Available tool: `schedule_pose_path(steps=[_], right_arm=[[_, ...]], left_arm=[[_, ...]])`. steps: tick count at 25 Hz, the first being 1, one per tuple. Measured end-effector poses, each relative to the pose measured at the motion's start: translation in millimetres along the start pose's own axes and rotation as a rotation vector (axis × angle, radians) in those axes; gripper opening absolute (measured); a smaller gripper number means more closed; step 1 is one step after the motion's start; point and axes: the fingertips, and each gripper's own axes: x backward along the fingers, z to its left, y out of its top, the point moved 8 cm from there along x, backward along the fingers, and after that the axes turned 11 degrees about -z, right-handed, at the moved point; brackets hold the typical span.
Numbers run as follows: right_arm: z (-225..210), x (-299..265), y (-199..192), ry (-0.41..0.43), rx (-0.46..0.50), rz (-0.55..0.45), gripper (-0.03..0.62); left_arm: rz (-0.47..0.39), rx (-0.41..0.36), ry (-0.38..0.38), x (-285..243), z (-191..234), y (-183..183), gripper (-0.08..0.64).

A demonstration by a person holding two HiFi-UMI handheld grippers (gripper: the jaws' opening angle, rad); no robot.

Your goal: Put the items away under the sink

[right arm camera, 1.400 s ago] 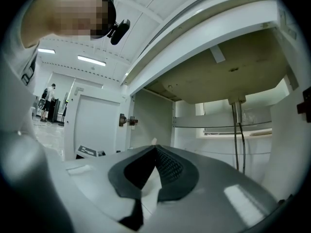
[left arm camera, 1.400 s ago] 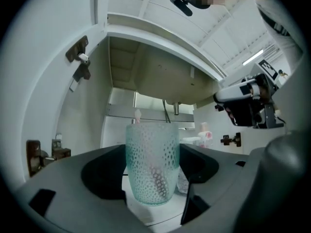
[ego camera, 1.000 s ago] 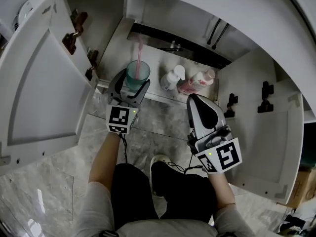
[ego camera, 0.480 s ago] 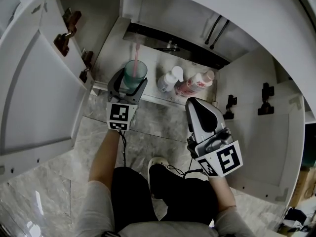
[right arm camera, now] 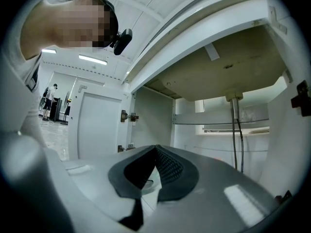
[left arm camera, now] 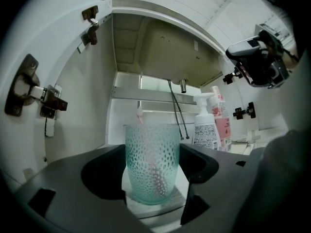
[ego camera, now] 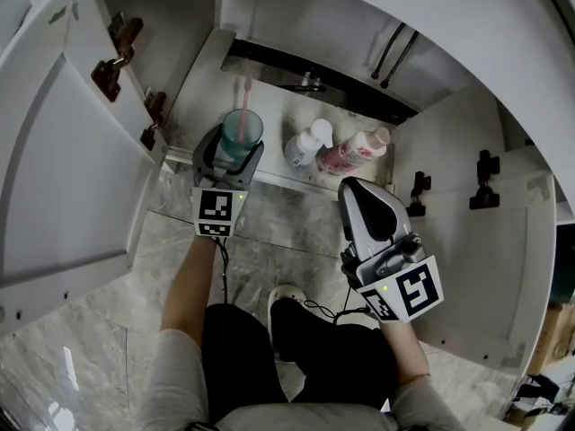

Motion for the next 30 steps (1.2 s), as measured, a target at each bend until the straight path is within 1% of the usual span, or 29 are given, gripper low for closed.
schedule_pose_path(steps=[7, 12, 18, 22, 25, 30], right_arm=[[5, -4, 2, 0.012, -0.004, -0.014, 0.011], [11, -5, 4, 0.018, -0.005, -0.014, 0.011], [17, -2, 8, 0.014, 0.009, -0.014, 0.012], [23, 0, 13, 0.014, 0.026, -0.014, 0.011], [30, -1, 16, 0.016, 0.037, -0.018, 0.011], [41, -6, 18, 0.031, 0.043, -0.019, 0.012]], left_arm=[[0.020, 0.007, -0.026, 6, 2, -2, 0.342], [0.044, -0.006, -0.046, 8, 3, -3, 0.342], [0.049, 0.042, -0.068, 19, 2, -1, 0.342], [0.053, 0.029, -0.074, 32, -1, 6, 0.342], [0.057, 0.028, -0.058, 40, 3, 11, 0.341], [0.033, 0.020, -0.051, 63, 11, 30, 0.331]])
